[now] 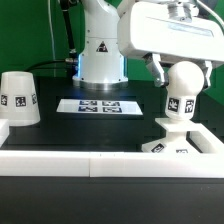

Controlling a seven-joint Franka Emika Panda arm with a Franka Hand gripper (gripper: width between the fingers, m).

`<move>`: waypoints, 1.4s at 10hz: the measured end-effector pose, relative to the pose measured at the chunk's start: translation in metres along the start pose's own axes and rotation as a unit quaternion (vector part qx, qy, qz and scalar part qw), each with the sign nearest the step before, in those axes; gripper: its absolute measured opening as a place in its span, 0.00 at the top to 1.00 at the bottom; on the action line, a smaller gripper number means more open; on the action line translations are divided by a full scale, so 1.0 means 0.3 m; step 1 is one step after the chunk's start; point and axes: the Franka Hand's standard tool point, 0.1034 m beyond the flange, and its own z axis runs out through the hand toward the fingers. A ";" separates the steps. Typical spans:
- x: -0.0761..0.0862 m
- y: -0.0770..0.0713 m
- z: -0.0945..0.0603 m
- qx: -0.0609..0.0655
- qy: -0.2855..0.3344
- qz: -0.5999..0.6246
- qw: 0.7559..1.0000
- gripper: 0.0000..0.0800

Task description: Assemble lamp

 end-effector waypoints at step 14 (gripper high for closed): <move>0.026 -0.014 -0.027 0.076 -0.173 -0.001 0.982 0.13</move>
Offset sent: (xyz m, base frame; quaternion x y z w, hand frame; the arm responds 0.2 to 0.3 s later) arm -0.0111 -0.0096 0.0223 -0.0264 -0.0240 -0.0122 0.9993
